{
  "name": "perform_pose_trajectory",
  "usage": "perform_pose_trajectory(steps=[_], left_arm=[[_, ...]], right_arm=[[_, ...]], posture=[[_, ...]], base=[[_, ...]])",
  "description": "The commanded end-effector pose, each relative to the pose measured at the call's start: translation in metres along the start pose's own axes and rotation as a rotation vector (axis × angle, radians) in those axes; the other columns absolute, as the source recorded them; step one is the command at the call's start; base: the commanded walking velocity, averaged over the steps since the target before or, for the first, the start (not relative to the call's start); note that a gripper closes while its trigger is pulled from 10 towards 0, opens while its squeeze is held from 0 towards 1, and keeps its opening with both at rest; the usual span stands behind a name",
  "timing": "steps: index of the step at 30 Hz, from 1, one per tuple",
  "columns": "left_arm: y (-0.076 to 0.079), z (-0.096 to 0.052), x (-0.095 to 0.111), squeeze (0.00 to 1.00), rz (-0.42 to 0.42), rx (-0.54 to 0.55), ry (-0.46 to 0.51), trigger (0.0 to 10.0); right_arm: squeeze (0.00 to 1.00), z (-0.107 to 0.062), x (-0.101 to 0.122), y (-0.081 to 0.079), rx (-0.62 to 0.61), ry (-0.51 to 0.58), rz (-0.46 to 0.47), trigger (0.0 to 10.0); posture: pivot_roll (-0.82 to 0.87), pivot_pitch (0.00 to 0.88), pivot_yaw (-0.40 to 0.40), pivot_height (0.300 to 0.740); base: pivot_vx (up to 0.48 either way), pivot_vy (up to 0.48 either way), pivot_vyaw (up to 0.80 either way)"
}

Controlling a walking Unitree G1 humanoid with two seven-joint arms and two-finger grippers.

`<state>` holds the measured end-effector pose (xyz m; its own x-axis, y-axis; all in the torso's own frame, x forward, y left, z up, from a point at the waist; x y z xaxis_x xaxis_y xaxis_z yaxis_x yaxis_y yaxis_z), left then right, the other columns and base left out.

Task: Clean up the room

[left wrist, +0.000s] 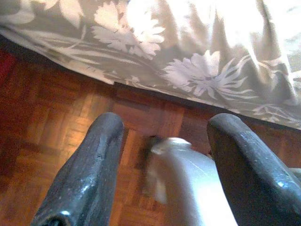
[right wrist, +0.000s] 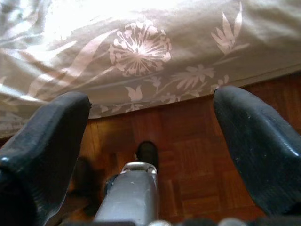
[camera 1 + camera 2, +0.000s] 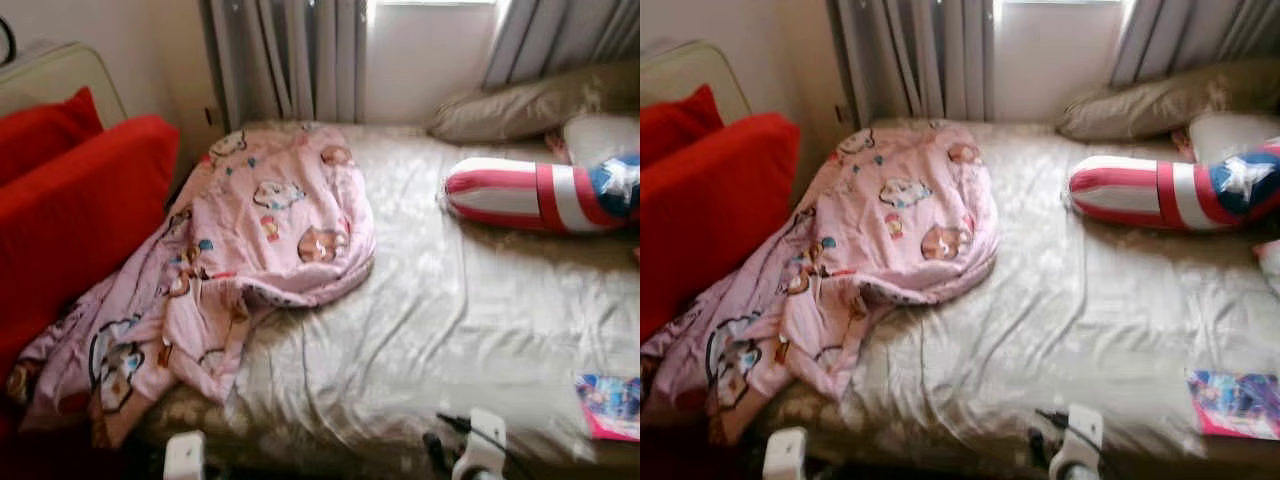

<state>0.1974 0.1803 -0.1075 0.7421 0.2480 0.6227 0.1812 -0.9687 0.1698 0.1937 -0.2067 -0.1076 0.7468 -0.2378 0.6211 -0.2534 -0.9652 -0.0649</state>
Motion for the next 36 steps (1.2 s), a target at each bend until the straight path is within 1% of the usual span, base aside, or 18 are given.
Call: perform_pose_trajectory(steps=[1, 4, 7, 9, 15, 19, 24, 27, 32, 36], left_arm=[[-0.008, 0.0, 0.003, 0.0, 0.026, 0.027, -0.004, 10.0], [-0.004, 0.001, 0.005, 0.0, 0.029, 0.024, -0.002, 10.0], [0.004, 0.005, 0.015, 0.0, 0.033, 0.02, 0.007, 10.0], [0.005, 0.007, 0.022, 0.0, 0.034, 0.021, 0.013, 10.0], [0.007, 0.01, 0.032, 0.0, 0.036, 0.027, 0.018, 10.0], [0.009, 0.01, 0.034, 0.0, 0.036, 0.029, 0.019, 10.0], [0.017, 0.013, 0.042, 0.0, 0.048, 0.022, 0.03, 10.0], [0.01, 0.01, 0.035, 0.0, 0.047, 0.023, 0.028, 10.0], [0.009, 0.01, 0.035, 0.0, 0.041, 0.018, 0.032, 10.0], [0.008, 0.01, 0.035, 0.0, 0.043, 0.017, 0.03, 10.0]], right_arm=[[0.0, 0.002, 0.007, -0.009, 0.02, 0.017, -0.002, 10.0], [0.0, 0.002, 0.006, -0.01, 0.021, 0.015, -0.004, 10.0], [0.0, 0.002, 0.005, -0.009, 0.021, 0.013, -0.005, 10.0], [0.0, 0.002, 0.004, -0.009, 0.02, 0.011, -0.004, 10.0], [0.0, 0.001, 0.003, -0.009, 0.022, 0.006, -0.006, 10.0], [0.0, 0.001, 0.003, -0.01, 0.024, 0.005, -0.008, 10.0], [0.0, 0.001, 0.002, -0.01, 0.027, 0.003, -0.013, 10.0], [0.0, 0.001, 0.003, -0.011, 0.037, 0.014, -0.033, 10.0], [0.0, 0.001, 0.004, -0.011, 0.037, 0.022, -0.014, 10.0], [0.0, 0.002, 0.006, -0.014, 0.043, 0.028, -0.021, 10.0]], posture=[[0.07, 0.027, -0.011, 0.74], [0.07, 0.023, -0.007, 0.74], [0.07, 0.019, -0.008, 0.74], [0.07, 0.014, -0.006, 0.74], [0.07, 0.004, -0.008, 0.74], [0.07, 0.004, -0.008, 0.74], [0.07, 0.0, -0.007, 0.74], [0.07, 0.0, -0.008, 0.74], [0.07, 0.0, -0.008, 0.74], [0.07, 0.003, -0.008, 0.74]], base=[[0.0, 0.48, 0.0], [0.0, 0.48, 0.0], [0.0, 0.48, 0.0], [0.0, 0.48, 0.0], [0.0, 0.48, 0.0], [0.0, 0.409, 0.0], [0.0, 0.0, 0.0], [0.0, 0.0, 0.14], [0.0, 0.0, 0.8], [0.0, 0.0, 0.8]])
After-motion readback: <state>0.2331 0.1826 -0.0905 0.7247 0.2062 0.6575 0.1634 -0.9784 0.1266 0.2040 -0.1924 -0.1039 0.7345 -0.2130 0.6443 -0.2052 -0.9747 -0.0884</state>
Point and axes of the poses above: a point about 5 cm out from each wrist's last joint towards the gripper, its own z axis pointing out of the wrist towards the gripper, its own x axis along the axis of the wrist's last joint, y = z × x, the point moved 3 cm from there along z, pointing out of the wrist towards the gripper, and after that the axes turned 4 degrees about -z, right-handed, at the moved point
